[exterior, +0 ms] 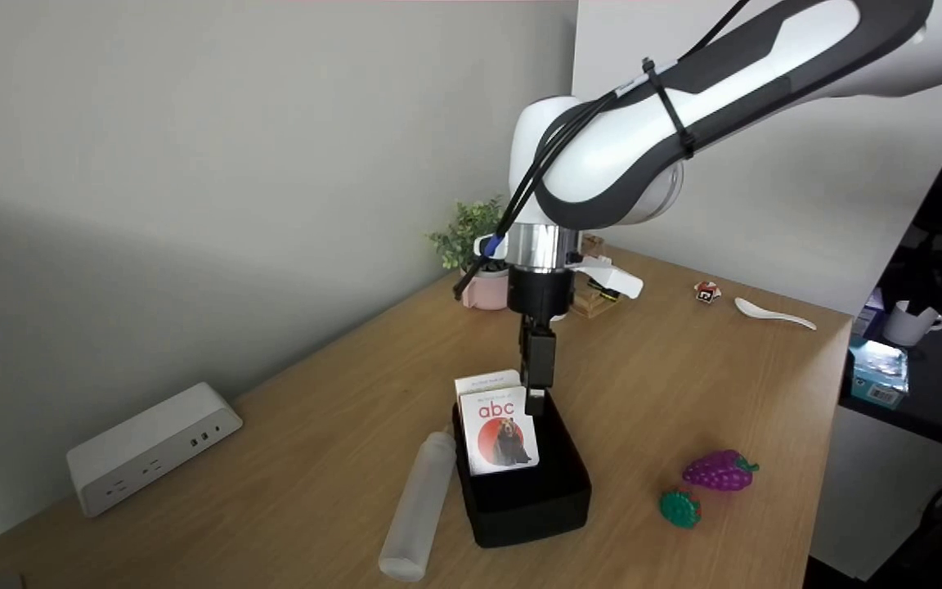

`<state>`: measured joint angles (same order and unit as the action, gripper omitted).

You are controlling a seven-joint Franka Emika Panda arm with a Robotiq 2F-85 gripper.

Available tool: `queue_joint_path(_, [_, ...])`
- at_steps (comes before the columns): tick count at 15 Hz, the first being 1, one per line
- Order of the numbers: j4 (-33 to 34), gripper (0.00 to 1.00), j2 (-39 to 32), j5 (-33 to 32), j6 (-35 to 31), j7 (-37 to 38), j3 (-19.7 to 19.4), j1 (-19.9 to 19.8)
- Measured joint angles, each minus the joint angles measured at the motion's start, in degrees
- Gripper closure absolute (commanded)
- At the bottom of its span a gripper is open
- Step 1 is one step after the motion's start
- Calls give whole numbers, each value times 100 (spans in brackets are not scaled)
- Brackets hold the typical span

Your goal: Move the books from the box to the table

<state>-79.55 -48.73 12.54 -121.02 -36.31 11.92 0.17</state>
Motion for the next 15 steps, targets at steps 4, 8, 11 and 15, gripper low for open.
queue_joint_path(4, [0, 0, -2, 0, 0, 47, -40, -32])
queue_joint_path(8, [0, 0, -8, 0, 0, 78, -41, -70])
queue_joint_path(11, [0, 0, -24, 2, 0, 78, -18, -71])
queue_joint_path(15, [92, 0, -178, 2, 5, 78, 65, -69])
